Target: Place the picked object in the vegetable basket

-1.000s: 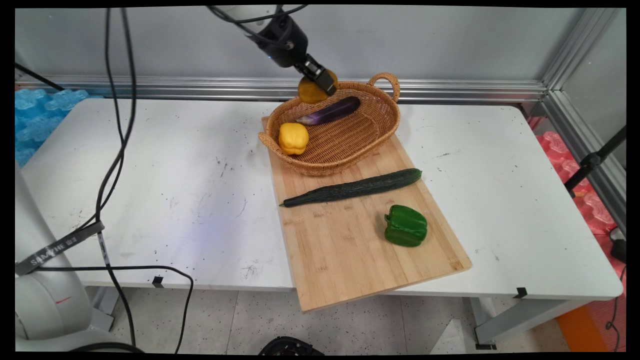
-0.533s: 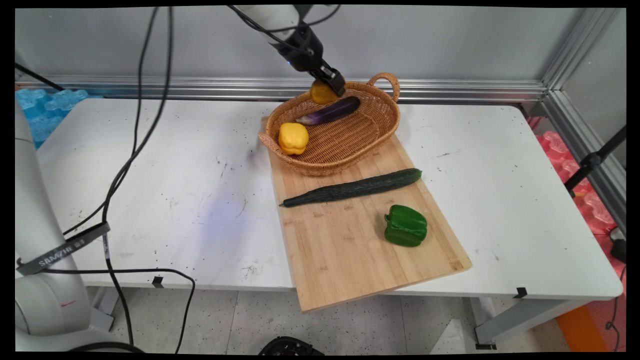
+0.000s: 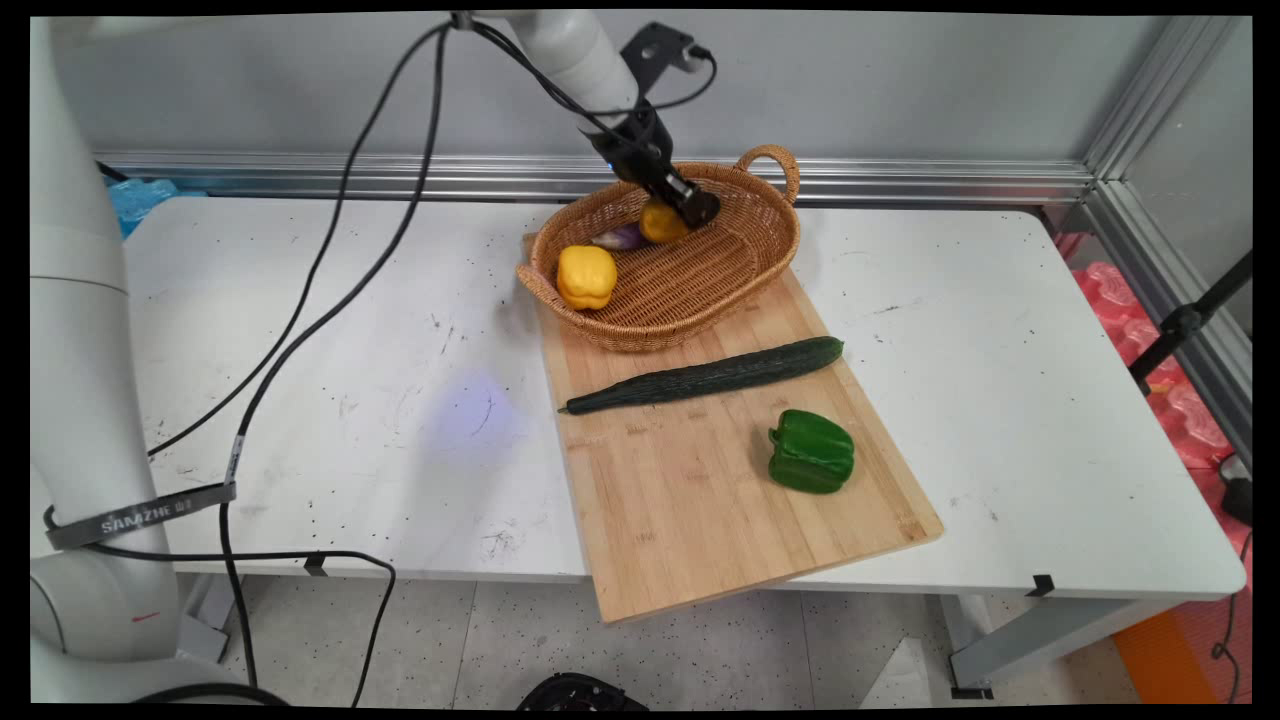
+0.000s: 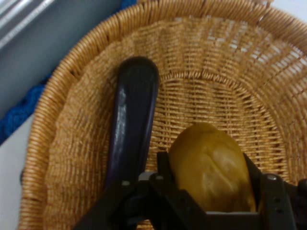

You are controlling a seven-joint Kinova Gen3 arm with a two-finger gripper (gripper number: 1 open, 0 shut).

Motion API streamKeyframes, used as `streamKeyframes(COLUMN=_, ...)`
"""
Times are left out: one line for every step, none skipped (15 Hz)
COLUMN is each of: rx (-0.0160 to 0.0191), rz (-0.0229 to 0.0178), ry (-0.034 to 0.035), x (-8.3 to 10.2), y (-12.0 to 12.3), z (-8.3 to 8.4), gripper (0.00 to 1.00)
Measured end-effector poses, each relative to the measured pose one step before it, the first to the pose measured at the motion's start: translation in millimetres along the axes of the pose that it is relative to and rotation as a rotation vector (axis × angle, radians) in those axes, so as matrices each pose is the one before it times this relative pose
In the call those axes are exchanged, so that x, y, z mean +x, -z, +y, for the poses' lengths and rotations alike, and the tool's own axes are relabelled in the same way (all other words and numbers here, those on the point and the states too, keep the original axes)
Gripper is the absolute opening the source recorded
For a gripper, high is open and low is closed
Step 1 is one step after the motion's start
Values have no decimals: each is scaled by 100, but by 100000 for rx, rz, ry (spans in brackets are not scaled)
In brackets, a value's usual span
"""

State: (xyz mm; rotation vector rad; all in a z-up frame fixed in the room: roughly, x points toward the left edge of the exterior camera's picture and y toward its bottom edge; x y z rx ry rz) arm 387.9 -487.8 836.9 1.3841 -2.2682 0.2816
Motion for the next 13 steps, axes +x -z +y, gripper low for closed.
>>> streamKeyframes(rx=-91, rz=-1097, ry=-62, x=-71, y=-727, z=-3, gripper=0)
streamKeyframes(rx=-128, rz=-1377, ry=-226, x=-139, y=-865, z=2, gripper=0)
streamKeyframes(rx=-48, rz=-781, ry=-154, x=-94, y=-479, z=1, gripper=0)
streamKeyframes(rx=-62, rz=-876, ry=-223, x=-107, y=-549, z=12, gripper=0)
streamKeyframes(rx=-39, rz=-487, ry=-154, x=-66, y=-313, z=13, gripper=0)
streamKeyframes(rx=-14, rz=-516, ry=-168, x=-87, y=-352, z=1, gripper=0)
streamKeyframes(rx=-1, rz=-390, ry=-319, x=-58, y=-309, z=18, gripper=0)
streamKeyframes(rx=-24, rz=-370, ry=-569, x=-36, y=-382, z=45, gripper=0)
streamKeyframes(rx=59, rz=-74, ry=-413, x=-50, y=-175, z=-6, gripper=100)
streamKeyframes(rx=-54, rz=138, ry=-664, x=5, y=-72, z=48, gripper=100)
streamKeyframes(rx=-142, rz=305, ry=-1033, x=40, y=9, z=109, gripper=100)
streamKeyframes(rx=-145, rz=364, ry=-685, x=48, y=114, z=79, gripper=100)
streamKeyframes(rx=-97, rz=697, ry=-1029, x=90, y=329, z=102, gripper=100)
